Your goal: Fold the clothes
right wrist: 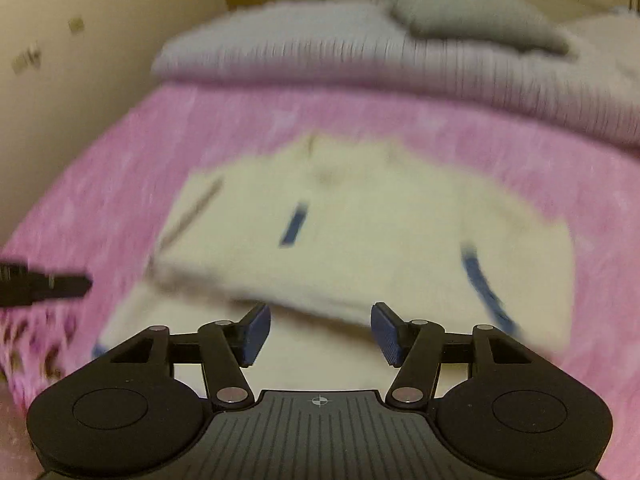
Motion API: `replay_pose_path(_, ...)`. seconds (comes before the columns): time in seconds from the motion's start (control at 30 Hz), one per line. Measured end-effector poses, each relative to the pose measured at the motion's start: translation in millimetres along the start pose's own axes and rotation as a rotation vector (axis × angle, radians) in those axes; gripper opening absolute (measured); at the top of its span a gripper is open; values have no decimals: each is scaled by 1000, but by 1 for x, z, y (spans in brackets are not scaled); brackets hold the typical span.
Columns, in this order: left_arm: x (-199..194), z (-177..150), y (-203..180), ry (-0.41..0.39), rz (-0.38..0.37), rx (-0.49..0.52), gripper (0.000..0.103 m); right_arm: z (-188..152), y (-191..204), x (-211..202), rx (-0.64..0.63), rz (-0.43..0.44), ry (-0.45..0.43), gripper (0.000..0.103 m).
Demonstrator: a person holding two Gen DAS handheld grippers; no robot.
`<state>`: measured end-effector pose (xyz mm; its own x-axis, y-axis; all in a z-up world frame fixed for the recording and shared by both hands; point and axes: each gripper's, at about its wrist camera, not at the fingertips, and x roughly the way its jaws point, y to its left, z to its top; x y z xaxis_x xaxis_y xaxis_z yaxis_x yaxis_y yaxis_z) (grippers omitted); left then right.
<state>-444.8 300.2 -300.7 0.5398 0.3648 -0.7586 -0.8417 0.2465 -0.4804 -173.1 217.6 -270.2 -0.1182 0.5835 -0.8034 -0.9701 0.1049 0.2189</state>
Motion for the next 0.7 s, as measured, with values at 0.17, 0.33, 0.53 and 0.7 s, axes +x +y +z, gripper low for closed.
replay_pose_path(0.17,35,-14,-3,63,-87,-89,28,-48,-54,0,212,-62,136,58)
replay_pose_path(0.33,77,-15,-13,44,-103,-173,30,-65,-115,-36,417,-127,155,58)
replay_pose_path(0.53,122,-12,-16,37,-41,-213,32,-78,-166,-63,518,-187,138,58)
replay_pose_path(0.7,145,-15,-12,70,-124,-267,4,-82,-192,-69,588,-196,128,58)
